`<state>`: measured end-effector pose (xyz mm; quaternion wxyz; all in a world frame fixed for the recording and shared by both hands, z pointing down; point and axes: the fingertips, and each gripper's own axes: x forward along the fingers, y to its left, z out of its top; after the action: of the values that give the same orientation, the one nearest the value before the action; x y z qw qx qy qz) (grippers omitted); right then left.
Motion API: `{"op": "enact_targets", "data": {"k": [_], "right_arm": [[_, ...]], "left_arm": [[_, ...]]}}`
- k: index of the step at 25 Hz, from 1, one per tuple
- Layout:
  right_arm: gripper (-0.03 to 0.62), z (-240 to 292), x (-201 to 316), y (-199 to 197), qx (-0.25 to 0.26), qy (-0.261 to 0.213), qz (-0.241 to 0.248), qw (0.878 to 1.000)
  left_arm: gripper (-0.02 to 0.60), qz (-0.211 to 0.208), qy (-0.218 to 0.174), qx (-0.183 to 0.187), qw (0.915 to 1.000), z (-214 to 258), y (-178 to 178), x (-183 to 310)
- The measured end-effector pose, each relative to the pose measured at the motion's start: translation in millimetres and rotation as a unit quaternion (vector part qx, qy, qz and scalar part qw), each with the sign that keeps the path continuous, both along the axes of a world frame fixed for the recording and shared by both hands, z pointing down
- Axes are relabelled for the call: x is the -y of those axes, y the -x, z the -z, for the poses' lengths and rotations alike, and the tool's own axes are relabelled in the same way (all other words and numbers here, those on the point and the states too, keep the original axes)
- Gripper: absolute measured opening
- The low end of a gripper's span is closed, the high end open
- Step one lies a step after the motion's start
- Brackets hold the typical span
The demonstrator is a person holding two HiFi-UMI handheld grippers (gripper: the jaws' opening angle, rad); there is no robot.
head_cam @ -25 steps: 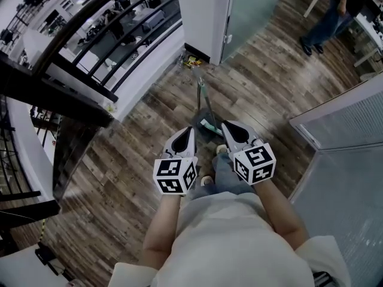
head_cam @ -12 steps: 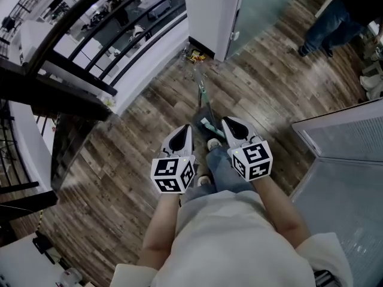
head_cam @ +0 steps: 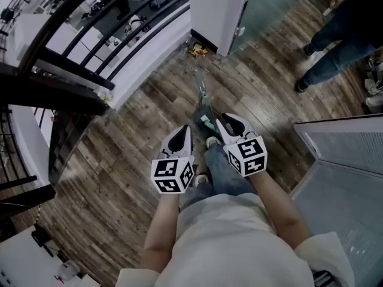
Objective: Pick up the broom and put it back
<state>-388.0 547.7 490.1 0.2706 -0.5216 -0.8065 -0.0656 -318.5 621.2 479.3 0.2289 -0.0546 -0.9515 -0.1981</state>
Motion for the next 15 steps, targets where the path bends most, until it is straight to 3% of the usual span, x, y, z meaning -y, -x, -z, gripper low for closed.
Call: {"op": "enact_targets", "data": {"k": [15], "right_arm": [[0.137, -75.3, -35.0, 42.0, -0.015, -0.041, 0.038, 0.998]], "left_arm": [[0.006, 0.013, -0.005, -0.022, 0.9997, -50.4, 35.5, -16.0]]}}
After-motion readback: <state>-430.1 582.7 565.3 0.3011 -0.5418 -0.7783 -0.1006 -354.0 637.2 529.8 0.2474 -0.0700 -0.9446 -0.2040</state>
